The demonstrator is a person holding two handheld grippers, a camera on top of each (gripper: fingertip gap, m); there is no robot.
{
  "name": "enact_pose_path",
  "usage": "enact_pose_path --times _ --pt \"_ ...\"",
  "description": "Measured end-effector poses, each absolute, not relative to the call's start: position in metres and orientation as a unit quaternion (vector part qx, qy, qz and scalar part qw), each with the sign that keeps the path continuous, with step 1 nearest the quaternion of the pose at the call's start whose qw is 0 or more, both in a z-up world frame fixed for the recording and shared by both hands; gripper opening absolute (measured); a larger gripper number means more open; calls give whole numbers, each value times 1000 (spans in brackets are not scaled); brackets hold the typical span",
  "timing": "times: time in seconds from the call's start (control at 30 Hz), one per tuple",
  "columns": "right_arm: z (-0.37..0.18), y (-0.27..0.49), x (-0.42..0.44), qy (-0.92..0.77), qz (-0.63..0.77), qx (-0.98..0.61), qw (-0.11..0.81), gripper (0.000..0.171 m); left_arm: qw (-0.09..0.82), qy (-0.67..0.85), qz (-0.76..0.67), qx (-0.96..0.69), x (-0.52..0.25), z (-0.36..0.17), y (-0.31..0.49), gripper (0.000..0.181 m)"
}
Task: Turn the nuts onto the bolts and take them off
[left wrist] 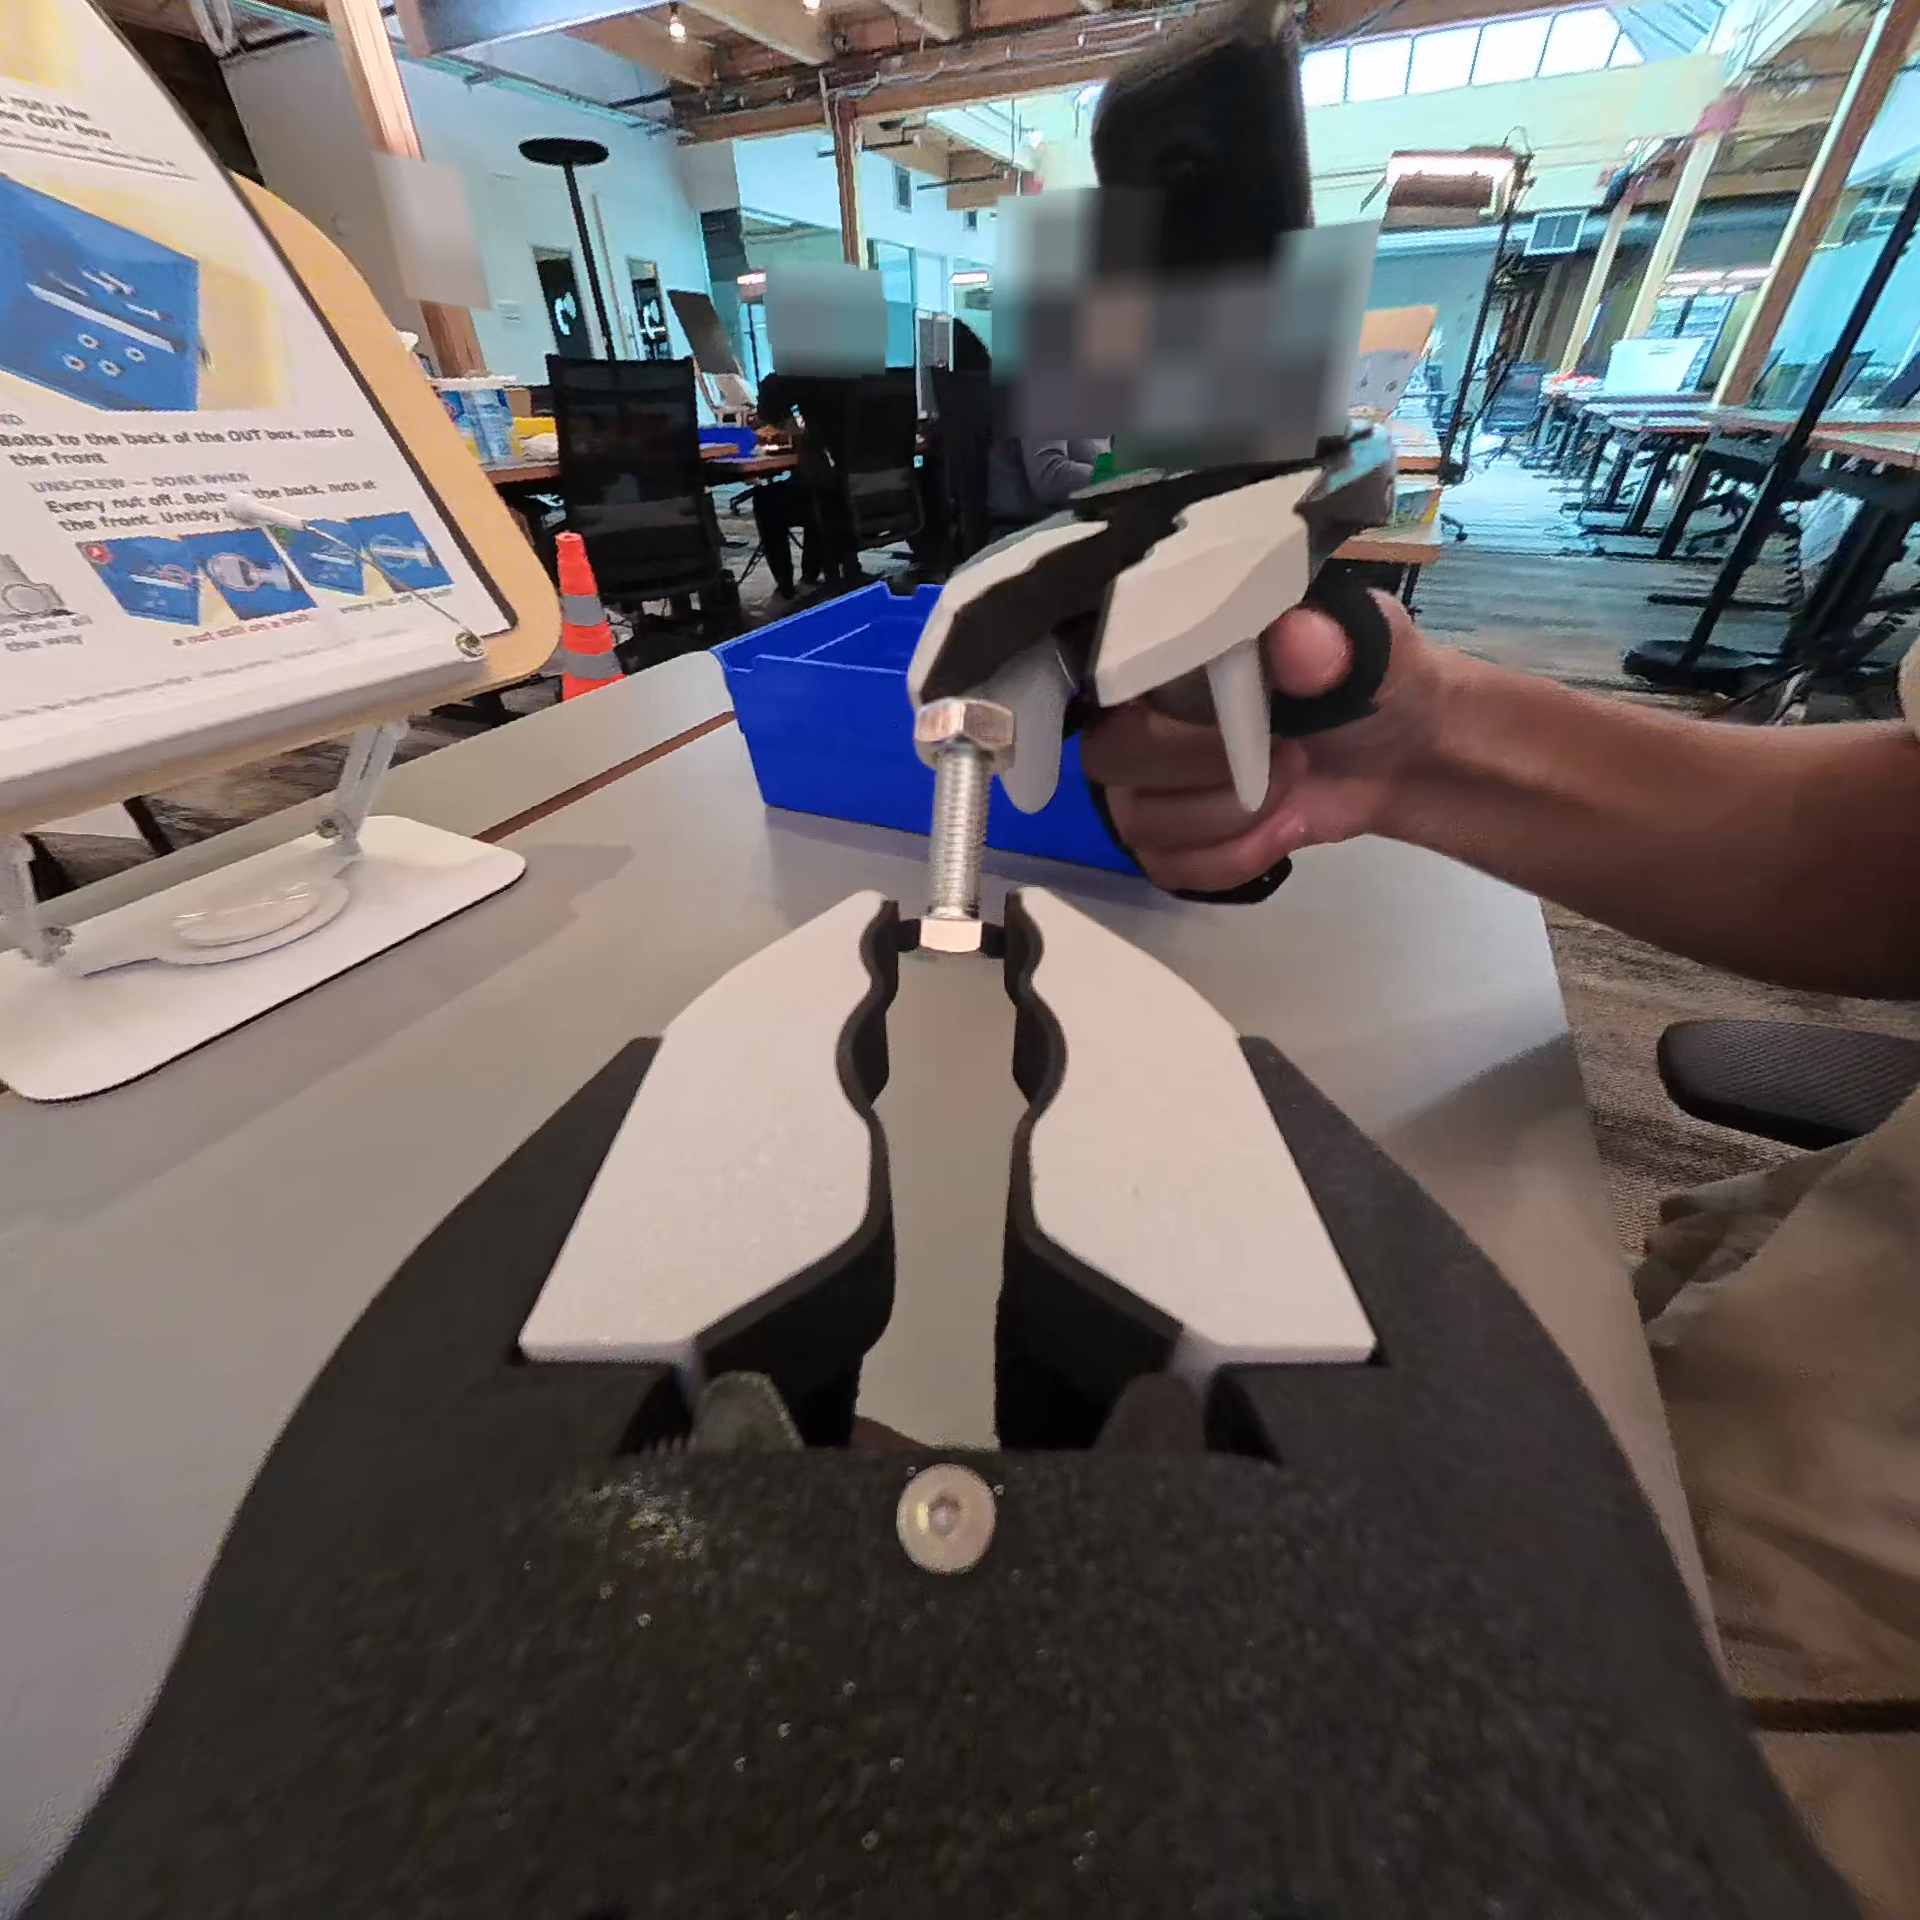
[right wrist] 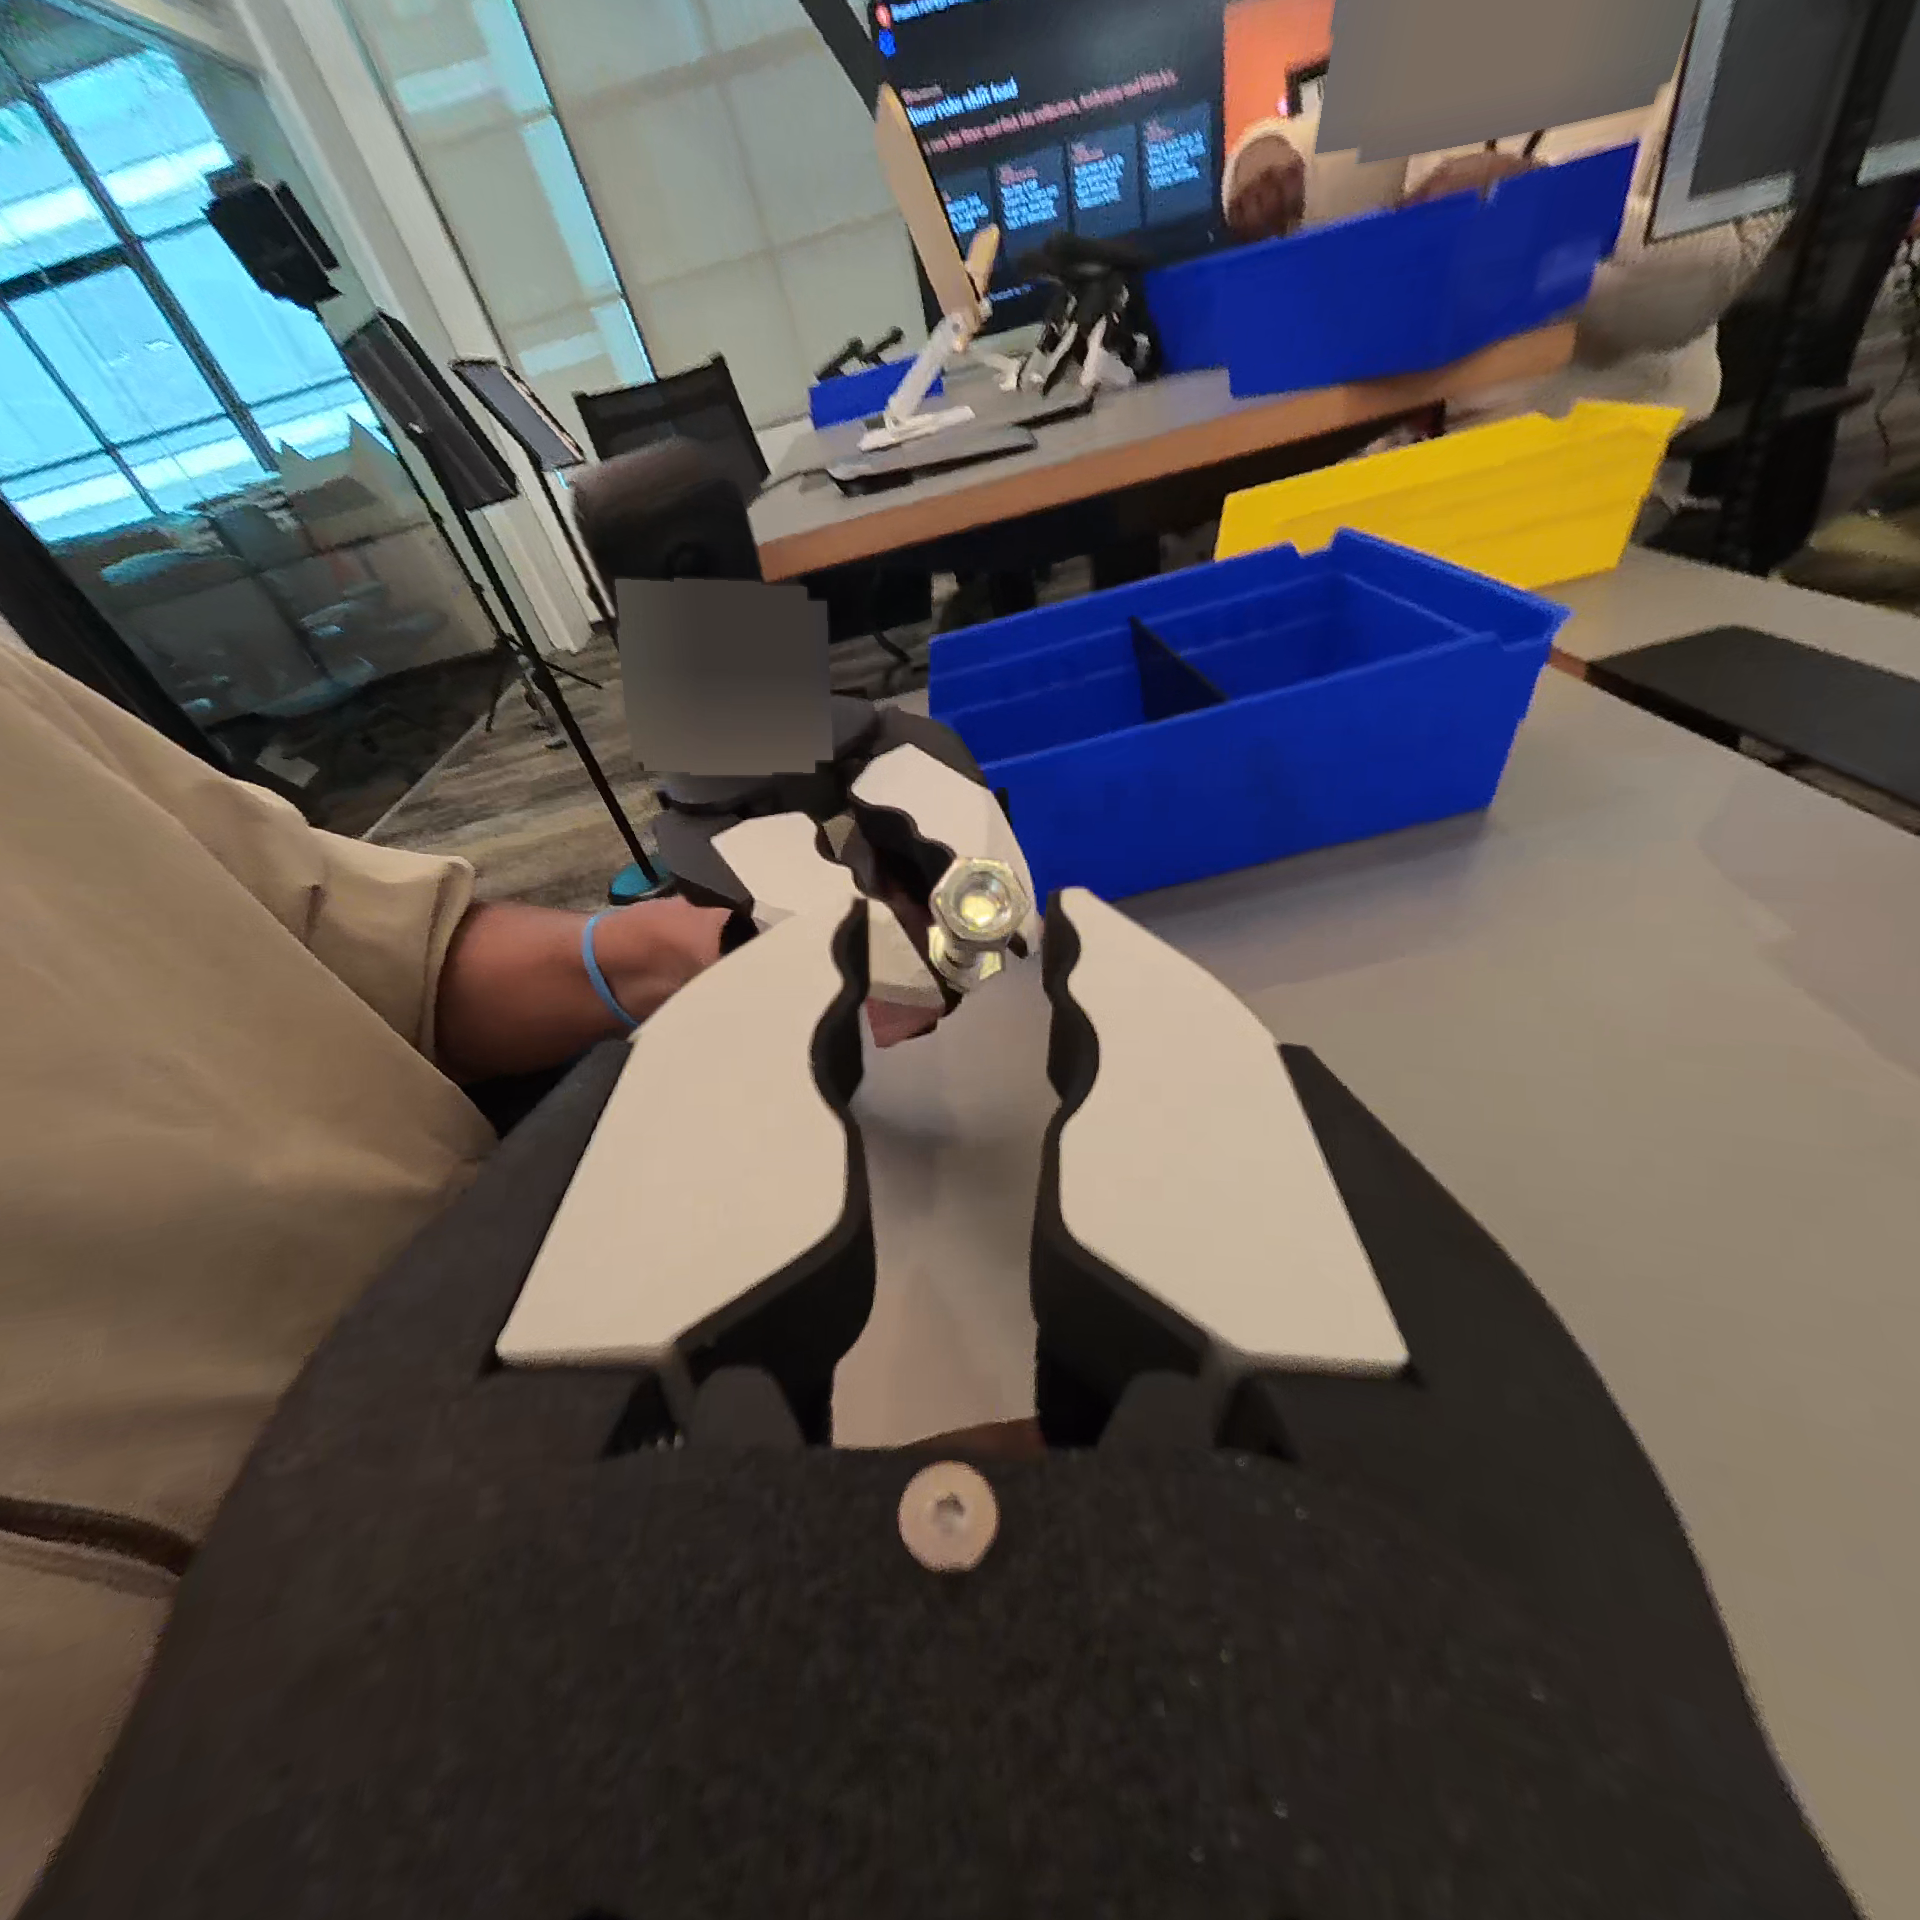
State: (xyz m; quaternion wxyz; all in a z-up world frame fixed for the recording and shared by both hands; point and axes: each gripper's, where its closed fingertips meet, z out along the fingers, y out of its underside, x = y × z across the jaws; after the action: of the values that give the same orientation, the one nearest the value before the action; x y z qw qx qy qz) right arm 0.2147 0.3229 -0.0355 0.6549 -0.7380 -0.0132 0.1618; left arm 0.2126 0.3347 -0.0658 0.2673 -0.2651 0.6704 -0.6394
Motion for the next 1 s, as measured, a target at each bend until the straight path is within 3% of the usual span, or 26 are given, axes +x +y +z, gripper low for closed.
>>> enact_pose_path --times 0.27,0.4,0.7,0.83,1.0 --pt "-37 329 211 -39 144 -743 652 36 257 676 -641 -258 211 -68 330 19" --pt "-42 332 211 -54 120 -757 640 21 248 674 -647 -256 209 -67 327 19" --pt "-48 339 220 55 181 -767 613 19 321 689 -594 -264 218 -72 337 19" --pt "-39 334 215 17 151 -758 634 42 278 674 -629 -269 215 -68 336 19" --pt "-40 320 209 -90 90 -752 647 42 208 662 -677 -246 202 -59 328 19"
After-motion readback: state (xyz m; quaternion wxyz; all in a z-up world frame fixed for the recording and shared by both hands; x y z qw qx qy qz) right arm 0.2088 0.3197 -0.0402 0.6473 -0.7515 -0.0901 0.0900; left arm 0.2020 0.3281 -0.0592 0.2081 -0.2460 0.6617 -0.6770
